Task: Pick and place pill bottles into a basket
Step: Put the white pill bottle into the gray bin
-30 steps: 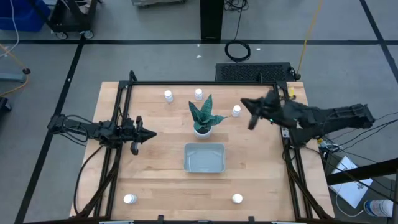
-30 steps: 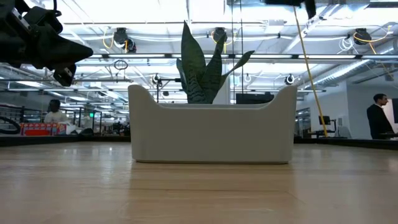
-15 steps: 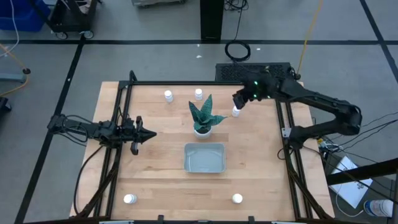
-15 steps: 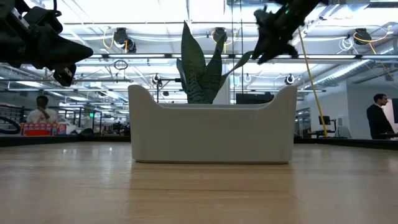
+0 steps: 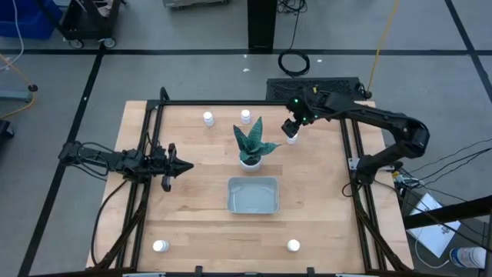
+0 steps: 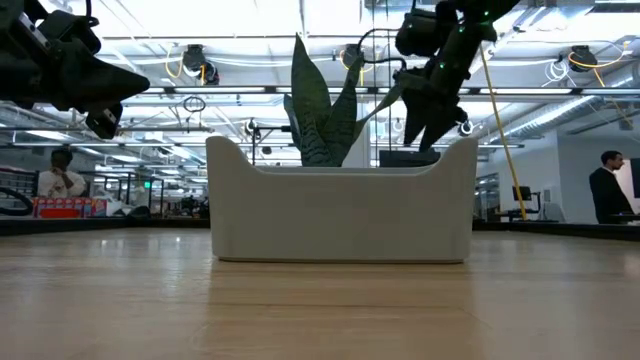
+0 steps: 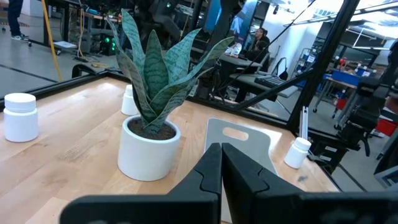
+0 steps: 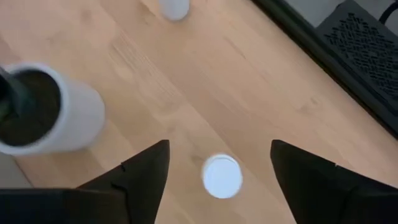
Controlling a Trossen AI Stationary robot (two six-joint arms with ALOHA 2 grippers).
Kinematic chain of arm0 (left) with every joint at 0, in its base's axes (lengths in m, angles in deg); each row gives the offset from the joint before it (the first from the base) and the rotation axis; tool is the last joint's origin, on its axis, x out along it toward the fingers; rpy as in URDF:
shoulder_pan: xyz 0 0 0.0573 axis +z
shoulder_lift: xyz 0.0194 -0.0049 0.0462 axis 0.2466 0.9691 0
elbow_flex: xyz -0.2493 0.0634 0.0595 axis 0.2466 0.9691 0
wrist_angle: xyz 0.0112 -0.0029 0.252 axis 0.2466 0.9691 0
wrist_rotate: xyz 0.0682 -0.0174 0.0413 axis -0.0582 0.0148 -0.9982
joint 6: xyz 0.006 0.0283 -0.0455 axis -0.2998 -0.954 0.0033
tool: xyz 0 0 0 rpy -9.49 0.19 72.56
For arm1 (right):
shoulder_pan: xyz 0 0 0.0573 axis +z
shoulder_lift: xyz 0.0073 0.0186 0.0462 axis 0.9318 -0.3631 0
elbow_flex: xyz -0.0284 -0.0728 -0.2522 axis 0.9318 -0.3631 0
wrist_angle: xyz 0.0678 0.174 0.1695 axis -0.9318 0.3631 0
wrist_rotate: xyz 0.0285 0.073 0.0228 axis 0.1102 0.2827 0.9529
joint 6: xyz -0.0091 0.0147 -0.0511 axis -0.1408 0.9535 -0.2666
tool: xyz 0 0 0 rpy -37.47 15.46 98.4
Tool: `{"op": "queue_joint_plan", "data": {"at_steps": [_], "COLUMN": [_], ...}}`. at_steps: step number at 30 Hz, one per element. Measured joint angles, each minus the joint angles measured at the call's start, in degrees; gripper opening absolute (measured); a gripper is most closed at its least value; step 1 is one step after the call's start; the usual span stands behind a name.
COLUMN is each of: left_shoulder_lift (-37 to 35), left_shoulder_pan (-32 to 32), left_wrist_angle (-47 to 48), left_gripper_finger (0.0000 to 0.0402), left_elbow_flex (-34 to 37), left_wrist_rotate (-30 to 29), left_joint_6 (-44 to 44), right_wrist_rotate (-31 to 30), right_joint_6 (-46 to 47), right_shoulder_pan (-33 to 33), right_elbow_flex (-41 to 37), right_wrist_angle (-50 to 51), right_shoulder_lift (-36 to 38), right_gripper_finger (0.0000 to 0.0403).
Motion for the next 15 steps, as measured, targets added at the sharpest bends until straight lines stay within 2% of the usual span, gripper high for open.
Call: {"op": "queue_joint_plan", "data": {"at_steps": [9, 15], "left_shoulder_lift": [-0.01, 0.01], "left_shoulder_pan": [-0.01, 0.01], "left_wrist_angle": [0.0, 0.0], "left_gripper_finger": [0.0012, 0.0012], "left_elbow_flex": [0.01, 0.01], "left_wrist_rotate": [0.0, -0.01], "left_joint_6": [0.0, 0.0], "right_wrist_rotate": [0.53, 4.83], "right_joint_6": [-3.33, -3.8], "right_shoulder_pan": [-0.32, -0.32], "right_elbow_flex": [0.0, -2.44], "right_wrist_angle": [4.69, 5.12], "right_shoulder_lift": [-1.63, -1.59], "right_gripper_finger": [0.0256, 0.0269]}}
